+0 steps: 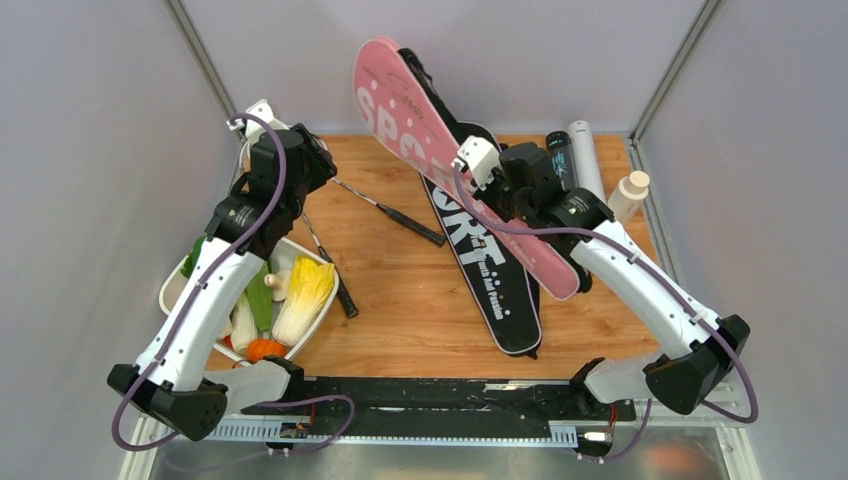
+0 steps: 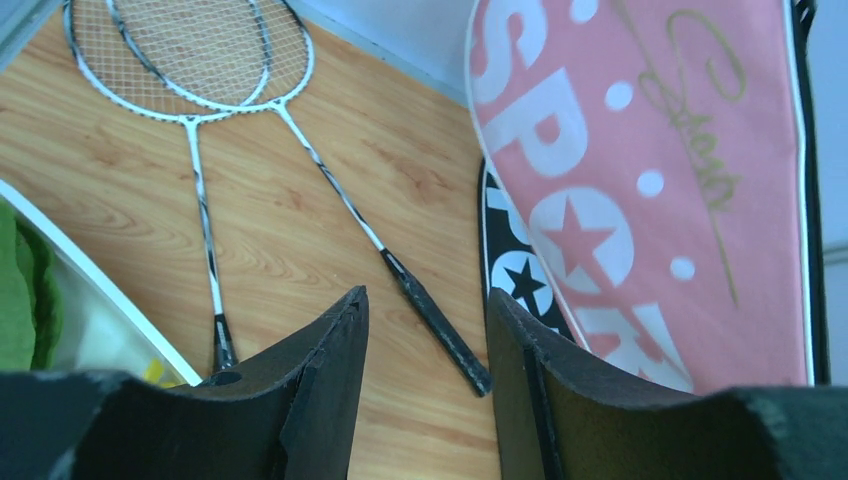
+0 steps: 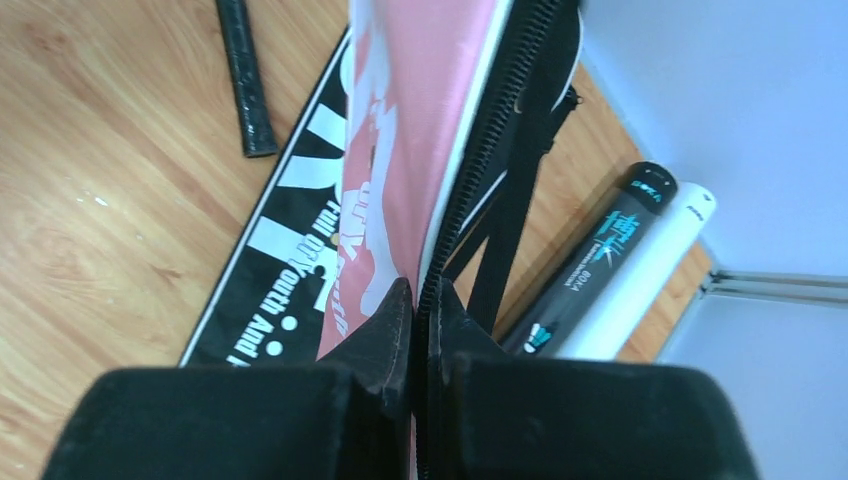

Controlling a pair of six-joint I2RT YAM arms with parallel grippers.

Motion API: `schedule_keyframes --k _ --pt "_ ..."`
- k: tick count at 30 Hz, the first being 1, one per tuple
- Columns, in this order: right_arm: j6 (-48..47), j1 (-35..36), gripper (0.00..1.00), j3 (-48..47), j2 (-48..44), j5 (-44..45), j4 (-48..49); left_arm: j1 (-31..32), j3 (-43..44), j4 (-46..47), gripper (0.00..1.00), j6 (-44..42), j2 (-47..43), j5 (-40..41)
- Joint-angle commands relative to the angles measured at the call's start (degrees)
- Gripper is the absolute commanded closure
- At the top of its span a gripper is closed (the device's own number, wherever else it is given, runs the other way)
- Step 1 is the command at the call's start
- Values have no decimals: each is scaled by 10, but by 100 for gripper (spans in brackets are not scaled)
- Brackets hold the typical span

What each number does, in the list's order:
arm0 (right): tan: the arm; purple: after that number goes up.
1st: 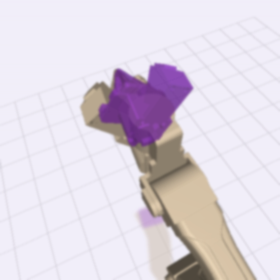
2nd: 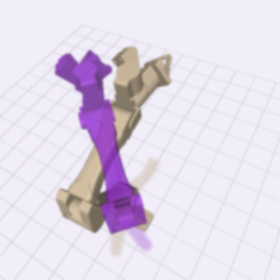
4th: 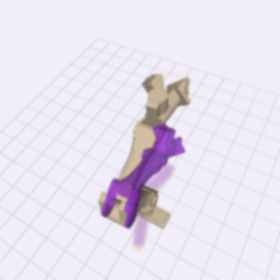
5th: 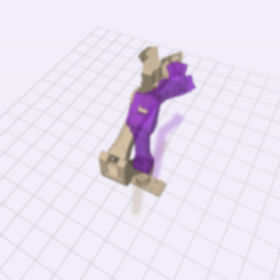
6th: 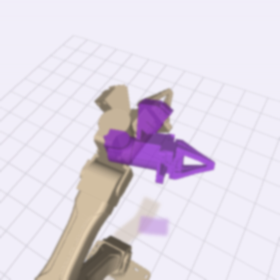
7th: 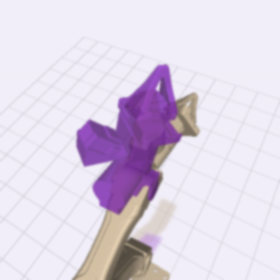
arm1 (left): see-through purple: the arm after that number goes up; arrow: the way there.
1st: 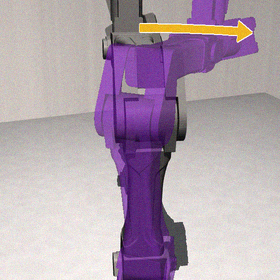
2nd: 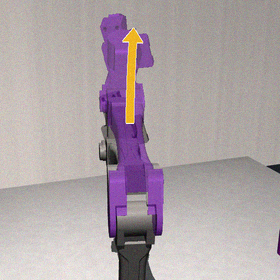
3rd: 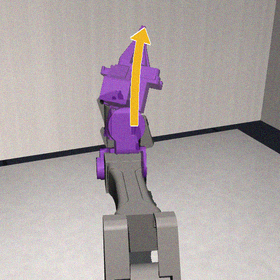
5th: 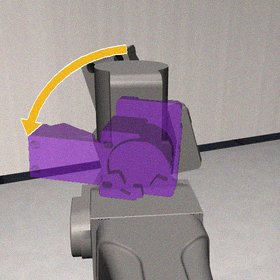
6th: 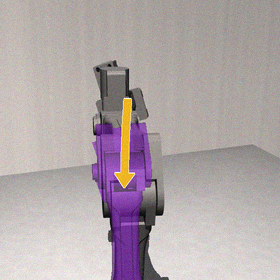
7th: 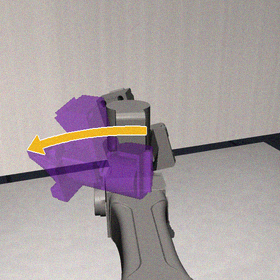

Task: Pack up the badminton gear
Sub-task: Zip the racket bag at the center of the board.

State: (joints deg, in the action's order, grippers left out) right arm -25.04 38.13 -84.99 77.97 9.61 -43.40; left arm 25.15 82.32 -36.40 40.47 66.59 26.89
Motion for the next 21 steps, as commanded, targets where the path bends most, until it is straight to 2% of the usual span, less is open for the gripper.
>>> schedule_keyframes --k 1,5,9,13,17,21 --pt "-72 3 100 55 -53 47 113 -38 27 -14 45 53 23 -15" --pt "-111 3 100 172 -67 78 231 -88 21 6 44 80 59 -27" --pt "-73 23 100 249 -76 131 252 -134 -3 11 44 102 86 -38" --pt "-65 64 100 331 -136 131 293 -142 -68 25 44 114 81 -50" --pt "-65 97 100 373 -175 137 295 -143 -116 55 42 132 67 -93" --pt "-86 117 100 409 -208 131 313 -143 -105 81 39 115 67 -99"
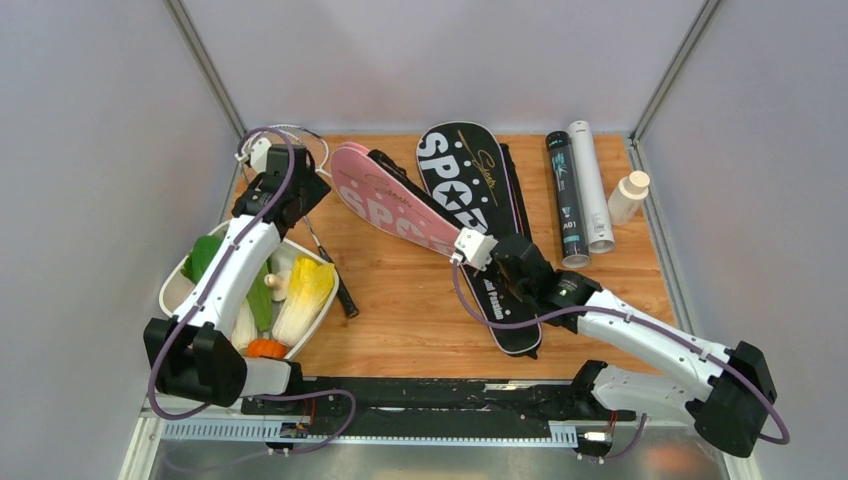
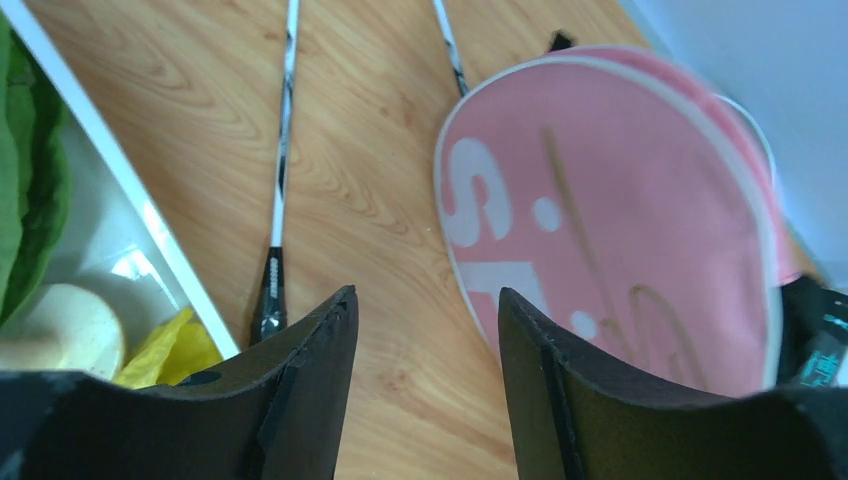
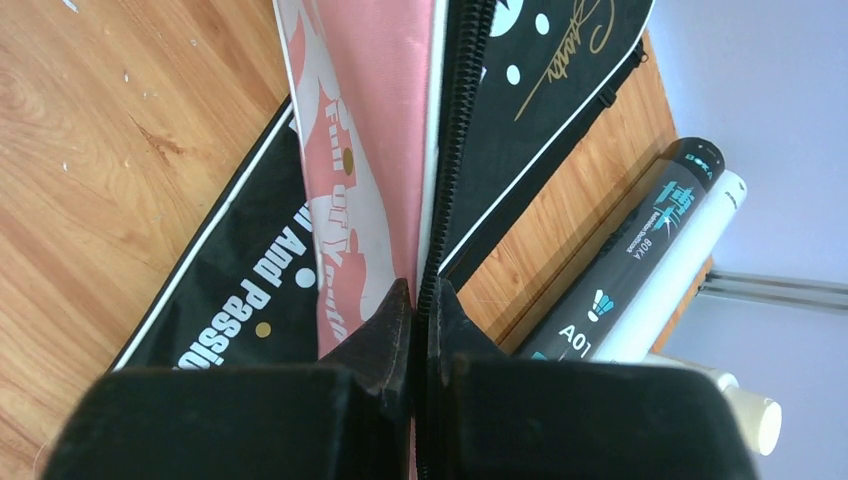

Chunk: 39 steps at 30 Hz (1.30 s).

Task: Pack up the badminton gear
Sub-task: Zip the racket bag at the center of the board.

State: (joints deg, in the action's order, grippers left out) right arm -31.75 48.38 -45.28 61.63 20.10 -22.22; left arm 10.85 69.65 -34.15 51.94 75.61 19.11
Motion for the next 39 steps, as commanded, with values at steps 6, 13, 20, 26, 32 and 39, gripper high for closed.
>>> schedule_keyframes --k 6,13,20,26,32,39 --pt "-42 35 100 32 -56 57 118 0 109 10 38 -2 11 -8" --pt "-58 48 100 63 -84 81 130 -1 107 -40 38 65 7 -10" --pt "-74 76 100 85 -125 92 138 -12 116 -39 37 82 25 -34" --pt "-75 86 98 101 -129 98 141 -13 107 -18 38 87 48 -100" --pt "-84 88 98 103 -130 106 141 -12 43 -6 38 89 18 -96" --pt "-87 90 96 108 -145 109 141 -12 36 -1 41 94 32 -127"
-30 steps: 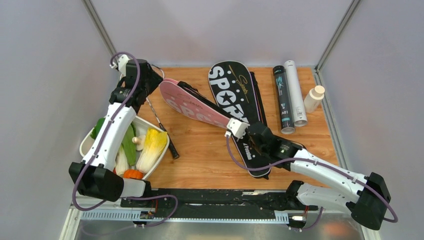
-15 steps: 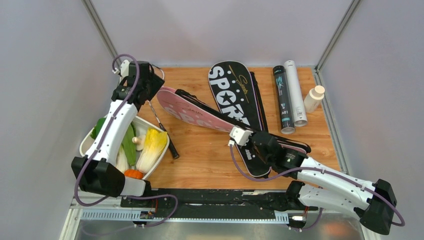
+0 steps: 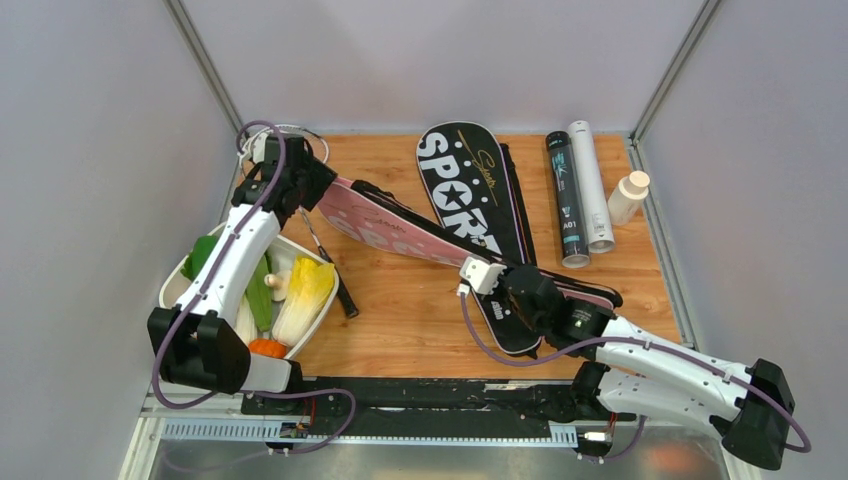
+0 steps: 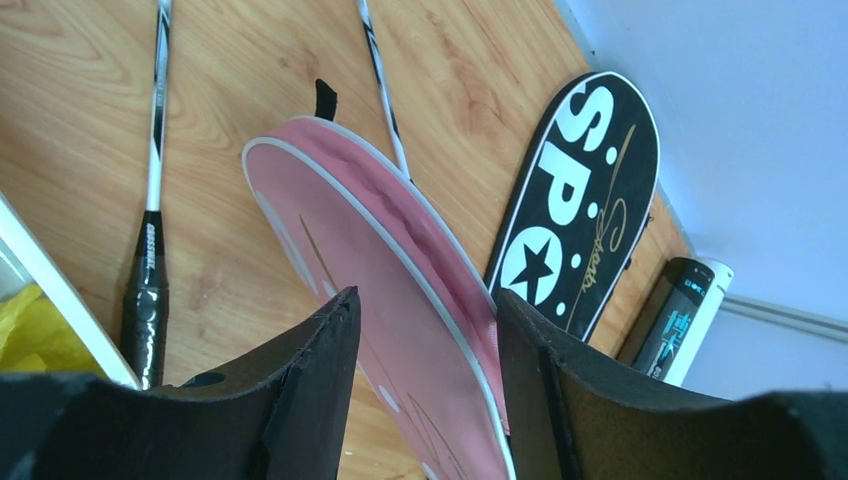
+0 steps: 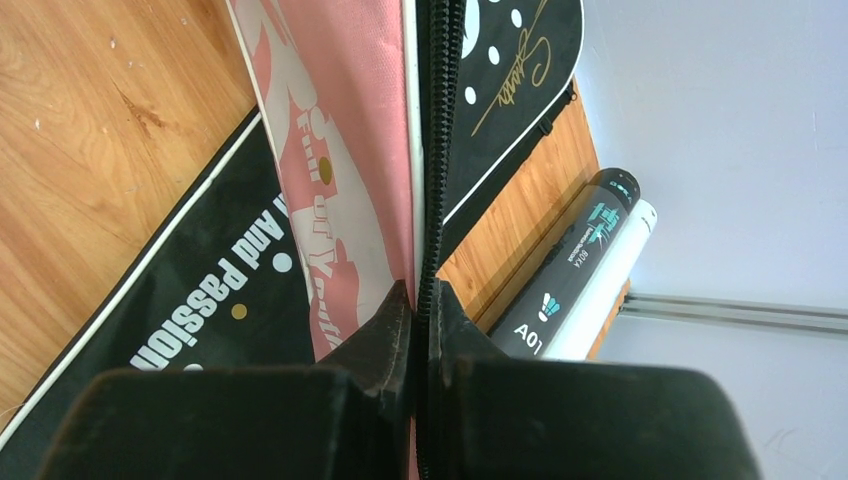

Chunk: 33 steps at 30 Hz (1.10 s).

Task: Pack up the badminton gear
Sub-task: Zip the racket bag at the center of the board.

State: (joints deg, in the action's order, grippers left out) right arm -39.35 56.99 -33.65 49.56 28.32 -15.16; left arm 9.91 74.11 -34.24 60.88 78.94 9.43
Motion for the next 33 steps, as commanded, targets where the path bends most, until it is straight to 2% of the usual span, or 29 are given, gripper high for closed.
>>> schedule_keyframes --k 1,9,18,21,27,33 --pt "-13 4 96 -8 -27 25 71 -3 -8 0 41 5 1 -33" --pt "-27 11 96 2 -28 24 71 -3 48 -56 38 14 16 -12" --pt "-38 27 96 9 -26 45 71 -4 142 -215 33 109 51 -24" --pt "-38 30 97 10 -31 47 71 -4 143 -225 33 114 55 -25" --pt "-40 32 96 12 -31 53 72 -4 91 -216 34 141 55 -71" --pt "-46 38 93 17 -38 52 75 -6 89 -213 34 150 61 -61"
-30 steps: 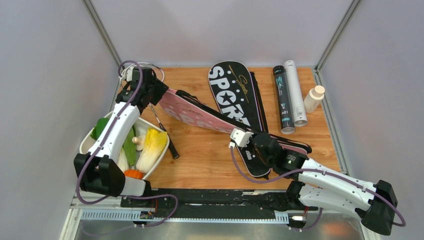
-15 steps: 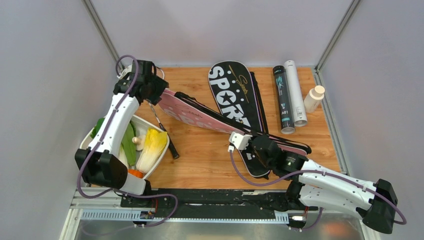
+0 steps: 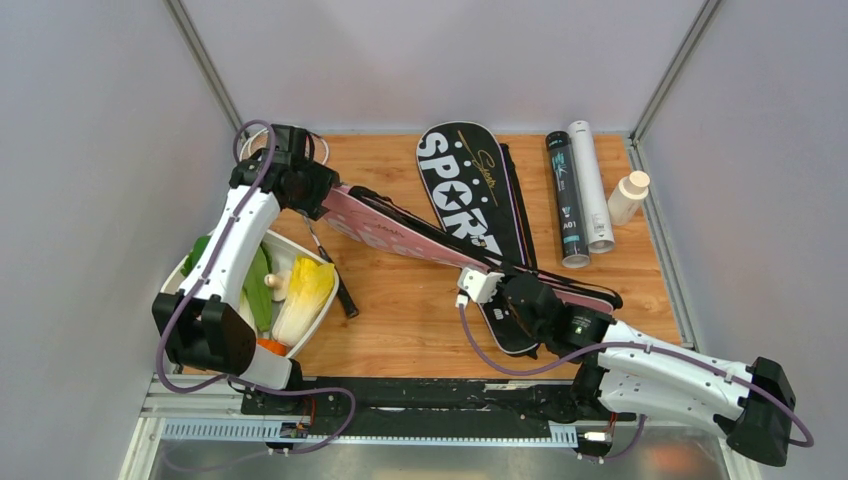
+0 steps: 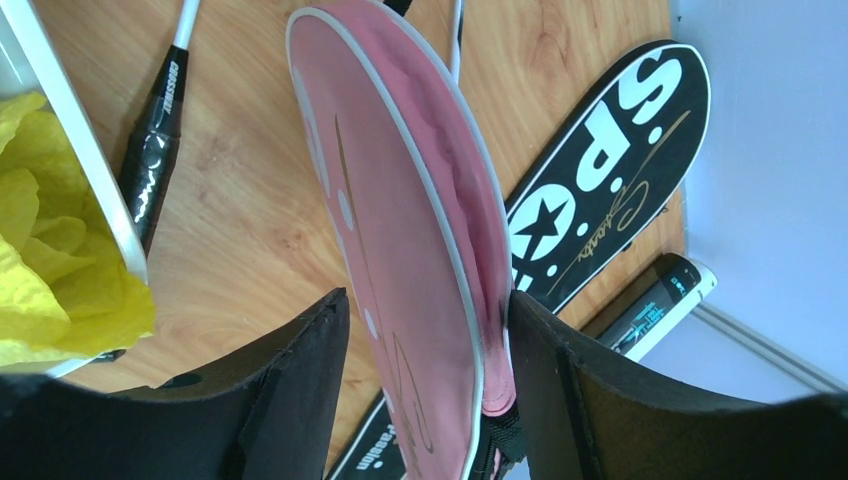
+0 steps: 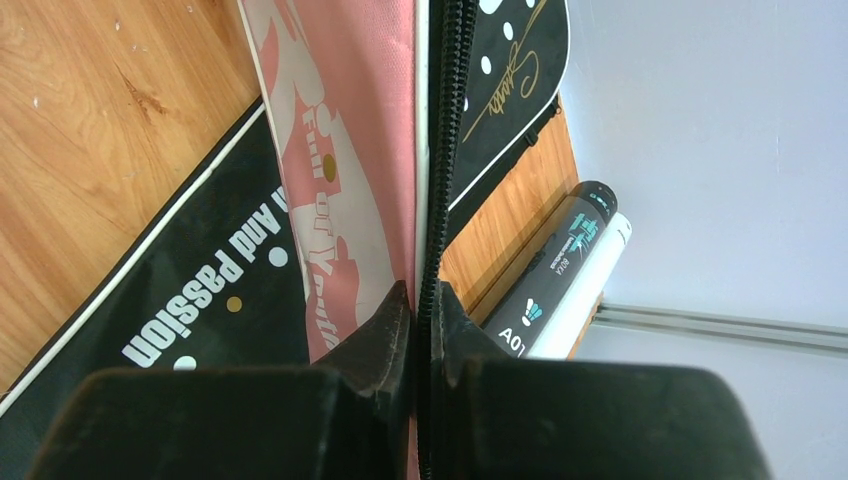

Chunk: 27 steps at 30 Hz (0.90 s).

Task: Pack up the badminton gear
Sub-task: Zip the racket bag at the center of the board.

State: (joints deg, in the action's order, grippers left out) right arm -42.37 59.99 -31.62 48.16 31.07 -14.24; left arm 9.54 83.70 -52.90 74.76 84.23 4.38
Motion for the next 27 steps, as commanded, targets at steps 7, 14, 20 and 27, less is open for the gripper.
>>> schedule_keyframes --k 7,14,20,27 --pt "-25 17 94 2 -23 38 66 -11 57 -82 32 38 40 12" --pt "-27 22 94 4 -23 44 67 -11 52 -75 32 43 50 -6" --pt "6 22 82 -10 -31 40 57 -11 39 -85 62 44 37 -7" --pt "149 22 47 -74 -64 -116 -28 -12 -37 -26 93 56 -36 -14"
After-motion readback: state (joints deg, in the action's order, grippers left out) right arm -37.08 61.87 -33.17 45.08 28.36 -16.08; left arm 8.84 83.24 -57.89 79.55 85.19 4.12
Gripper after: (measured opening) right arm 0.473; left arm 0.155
